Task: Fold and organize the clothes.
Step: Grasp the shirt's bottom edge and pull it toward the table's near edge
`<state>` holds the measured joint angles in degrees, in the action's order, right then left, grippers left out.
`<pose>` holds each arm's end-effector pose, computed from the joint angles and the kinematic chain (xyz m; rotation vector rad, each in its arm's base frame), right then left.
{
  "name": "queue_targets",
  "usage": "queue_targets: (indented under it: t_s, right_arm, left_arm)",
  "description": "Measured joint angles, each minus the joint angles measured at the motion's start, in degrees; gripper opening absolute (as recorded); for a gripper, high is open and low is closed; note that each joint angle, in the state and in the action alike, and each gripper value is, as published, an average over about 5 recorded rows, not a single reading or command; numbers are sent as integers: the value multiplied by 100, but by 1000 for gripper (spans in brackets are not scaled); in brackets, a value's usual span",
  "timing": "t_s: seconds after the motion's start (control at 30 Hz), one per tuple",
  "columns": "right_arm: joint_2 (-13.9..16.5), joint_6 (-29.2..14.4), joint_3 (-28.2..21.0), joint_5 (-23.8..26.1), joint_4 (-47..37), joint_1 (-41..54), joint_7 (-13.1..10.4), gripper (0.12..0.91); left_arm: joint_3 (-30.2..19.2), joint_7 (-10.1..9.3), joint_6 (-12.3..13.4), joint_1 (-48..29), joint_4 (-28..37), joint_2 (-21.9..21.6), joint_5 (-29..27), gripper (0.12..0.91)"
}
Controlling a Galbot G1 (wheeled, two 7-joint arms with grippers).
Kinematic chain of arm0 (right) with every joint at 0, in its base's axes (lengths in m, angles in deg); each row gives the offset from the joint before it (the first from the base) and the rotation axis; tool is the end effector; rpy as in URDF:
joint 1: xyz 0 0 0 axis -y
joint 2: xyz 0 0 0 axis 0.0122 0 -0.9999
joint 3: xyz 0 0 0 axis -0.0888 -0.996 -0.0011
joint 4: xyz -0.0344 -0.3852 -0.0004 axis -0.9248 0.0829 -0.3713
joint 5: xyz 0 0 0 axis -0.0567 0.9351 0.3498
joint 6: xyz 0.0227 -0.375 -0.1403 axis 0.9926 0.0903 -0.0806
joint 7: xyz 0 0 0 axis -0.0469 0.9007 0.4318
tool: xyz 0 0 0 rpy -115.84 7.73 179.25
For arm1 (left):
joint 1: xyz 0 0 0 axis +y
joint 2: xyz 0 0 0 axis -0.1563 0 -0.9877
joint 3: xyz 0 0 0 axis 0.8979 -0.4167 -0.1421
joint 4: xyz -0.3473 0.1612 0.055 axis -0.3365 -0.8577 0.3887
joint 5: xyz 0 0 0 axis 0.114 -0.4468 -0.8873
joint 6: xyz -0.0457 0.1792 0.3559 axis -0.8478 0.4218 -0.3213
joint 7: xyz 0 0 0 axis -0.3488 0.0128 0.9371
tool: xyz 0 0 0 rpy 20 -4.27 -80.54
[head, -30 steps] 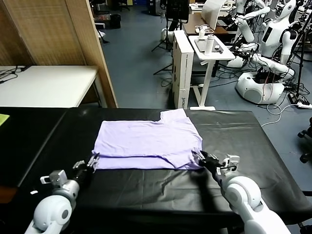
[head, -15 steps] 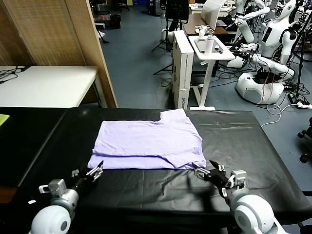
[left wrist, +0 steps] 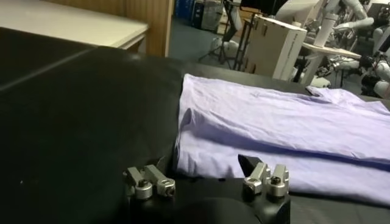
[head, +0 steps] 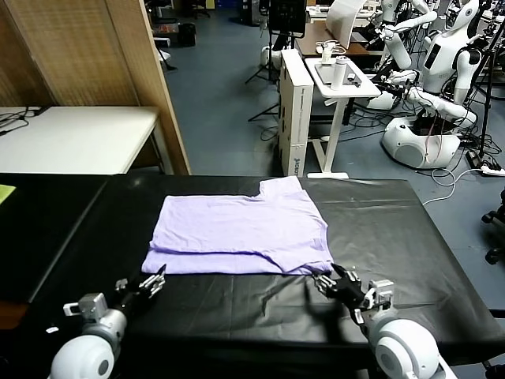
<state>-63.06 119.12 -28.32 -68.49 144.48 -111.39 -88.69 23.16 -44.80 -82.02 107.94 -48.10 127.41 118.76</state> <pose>0.2548 -0.0551 -0.2760 0.3209 -2.5583 -0.0814 0.2417 0.1277 -0.3340 -0.0057 -2.6678 0.2337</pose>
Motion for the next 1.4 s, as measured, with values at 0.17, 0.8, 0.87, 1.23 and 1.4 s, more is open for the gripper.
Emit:
queue_targets:
  t_s: [0.17,0.8,0.87,1.23,1.4]
  right_arm:
    - [65,327,79,14,204,-200,-152,140]
    - [226,770,374,143,893,-1126,-344,140]
    - [230,781,373,143,914,-1169,-342,140]
    - [229,795,404,121,1133,-1376,-352,140]
    - [250,795,491,106,1251,-1468,-372,249]
  left_arm:
    - [5,-2,4,95,-72,-19,-40,147]
    - [174,-91,-2,834,-639,-104,-179,148]
    - [218,-92,-8,947,-712,-137,-174,148]
    - [452,-74,-50,1462,-1019,-195,-129,148]
    - [501,-90,-84,1574,-1100,-181,-125,165]
